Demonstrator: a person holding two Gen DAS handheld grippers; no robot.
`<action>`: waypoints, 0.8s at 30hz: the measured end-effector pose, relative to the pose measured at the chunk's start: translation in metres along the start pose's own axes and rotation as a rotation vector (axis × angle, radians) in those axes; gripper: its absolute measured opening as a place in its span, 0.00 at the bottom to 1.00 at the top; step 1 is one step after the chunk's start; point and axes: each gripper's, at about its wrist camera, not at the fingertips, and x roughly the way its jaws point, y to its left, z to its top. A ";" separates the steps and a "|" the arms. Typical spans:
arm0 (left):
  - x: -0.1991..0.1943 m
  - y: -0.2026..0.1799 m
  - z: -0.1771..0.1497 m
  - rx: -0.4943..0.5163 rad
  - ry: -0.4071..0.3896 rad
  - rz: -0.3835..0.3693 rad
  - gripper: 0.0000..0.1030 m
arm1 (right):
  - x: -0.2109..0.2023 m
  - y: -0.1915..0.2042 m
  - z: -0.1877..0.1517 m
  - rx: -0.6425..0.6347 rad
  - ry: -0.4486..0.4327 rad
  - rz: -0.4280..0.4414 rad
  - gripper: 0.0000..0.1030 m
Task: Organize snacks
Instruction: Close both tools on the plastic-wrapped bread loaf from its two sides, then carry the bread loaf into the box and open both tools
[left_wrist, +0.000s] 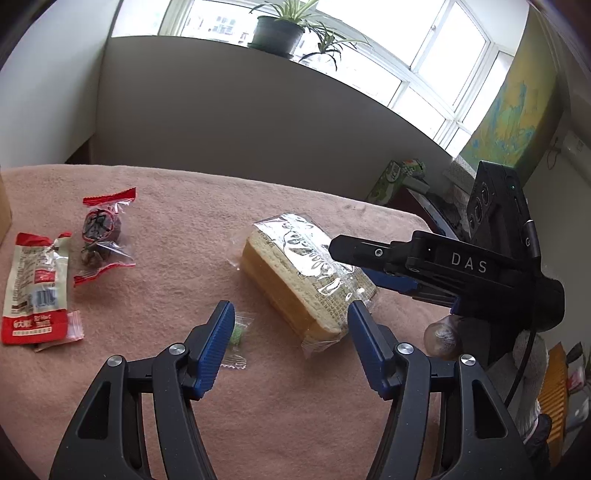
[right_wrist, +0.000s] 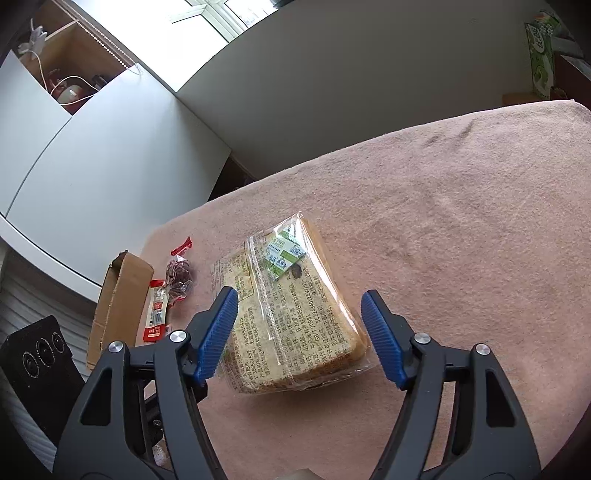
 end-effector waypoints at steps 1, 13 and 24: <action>0.003 -0.002 0.001 0.001 0.011 0.002 0.61 | 0.000 0.000 0.000 -0.005 0.001 -0.002 0.68; 0.018 -0.006 0.004 0.011 0.063 -0.017 0.61 | 0.001 0.000 -0.007 -0.012 0.035 0.027 0.59; 0.018 -0.008 0.004 0.037 0.067 -0.026 0.55 | 0.001 0.022 -0.019 -0.069 0.049 0.000 0.47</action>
